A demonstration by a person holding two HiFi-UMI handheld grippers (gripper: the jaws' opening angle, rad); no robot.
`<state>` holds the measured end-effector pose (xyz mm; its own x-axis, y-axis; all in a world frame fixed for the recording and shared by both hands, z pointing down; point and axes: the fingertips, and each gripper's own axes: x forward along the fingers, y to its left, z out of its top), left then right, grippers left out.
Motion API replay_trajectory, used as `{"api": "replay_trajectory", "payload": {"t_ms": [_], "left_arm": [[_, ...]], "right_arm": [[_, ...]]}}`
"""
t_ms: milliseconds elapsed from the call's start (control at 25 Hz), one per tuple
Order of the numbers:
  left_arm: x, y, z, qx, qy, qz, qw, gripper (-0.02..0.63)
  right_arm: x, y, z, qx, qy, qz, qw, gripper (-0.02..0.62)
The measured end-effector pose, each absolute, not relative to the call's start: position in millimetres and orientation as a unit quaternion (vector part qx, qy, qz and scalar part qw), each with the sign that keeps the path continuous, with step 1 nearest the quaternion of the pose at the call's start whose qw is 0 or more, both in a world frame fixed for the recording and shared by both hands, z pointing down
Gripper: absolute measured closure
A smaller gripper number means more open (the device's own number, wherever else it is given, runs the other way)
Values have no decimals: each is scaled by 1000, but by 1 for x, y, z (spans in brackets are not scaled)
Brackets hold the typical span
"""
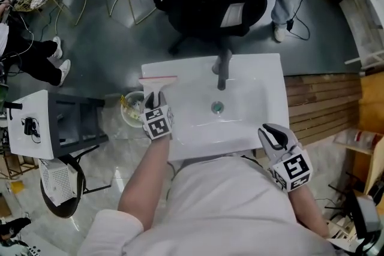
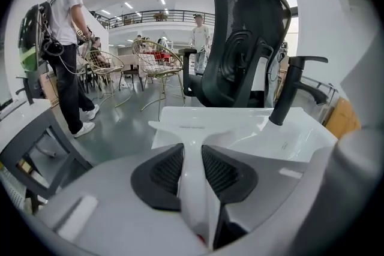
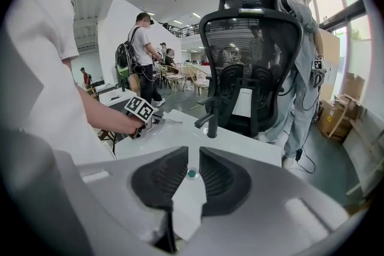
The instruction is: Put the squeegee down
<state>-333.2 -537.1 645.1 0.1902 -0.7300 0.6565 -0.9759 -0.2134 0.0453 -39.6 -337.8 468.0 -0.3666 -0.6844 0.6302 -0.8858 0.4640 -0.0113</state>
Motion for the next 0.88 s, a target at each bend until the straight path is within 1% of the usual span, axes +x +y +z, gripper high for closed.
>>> {"api": "replay_trajectory", "payload": {"t_ms": [80, 280, 320, 640, 880], "left_arm": [[-333, -537, 646, 732, -583, 263, 236, 501], [-332, -535, 647, 730, -585, 267, 230, 424], [-333, -535, 646, 730, -587, 267, 229, 417], [-328, -520, 622, 733, -595, 251, 214, 396], [-322, -495, 593, 735, -604, 221, 216, 397]], "right_arm": [[-38, -338, 469, 485, -808, 179, 284, 549], [-34, -337, 468, 483, -810, 177, 281, 549], [-33, -337, 468, 484, -811, 175, 279, 549], [-28, -336, 468, 466, -825, 166, 271, 549], [-23, -328, 470, 446, -840, 158, 265, 549]]}}
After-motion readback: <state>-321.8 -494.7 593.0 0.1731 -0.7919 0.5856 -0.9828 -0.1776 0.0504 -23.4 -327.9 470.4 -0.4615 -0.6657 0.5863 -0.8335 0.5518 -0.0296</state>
